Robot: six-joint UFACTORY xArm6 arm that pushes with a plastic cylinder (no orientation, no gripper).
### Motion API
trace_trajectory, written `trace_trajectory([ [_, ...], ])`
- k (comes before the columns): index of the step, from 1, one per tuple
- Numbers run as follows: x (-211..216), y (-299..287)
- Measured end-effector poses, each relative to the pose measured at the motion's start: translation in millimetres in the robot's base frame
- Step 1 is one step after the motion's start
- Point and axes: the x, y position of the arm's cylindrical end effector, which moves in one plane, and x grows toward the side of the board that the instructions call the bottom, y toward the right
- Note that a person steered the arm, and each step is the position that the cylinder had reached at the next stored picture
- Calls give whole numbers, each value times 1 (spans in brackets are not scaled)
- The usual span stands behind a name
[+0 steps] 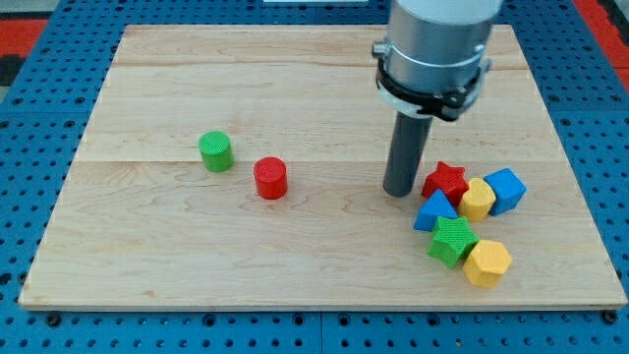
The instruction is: Place green circle on top of red circle
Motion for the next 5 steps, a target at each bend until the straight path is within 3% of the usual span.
trace_trajectory([
  [2,-82,-100],
  [4,-78,-226],
  [5,-62,-245],
])
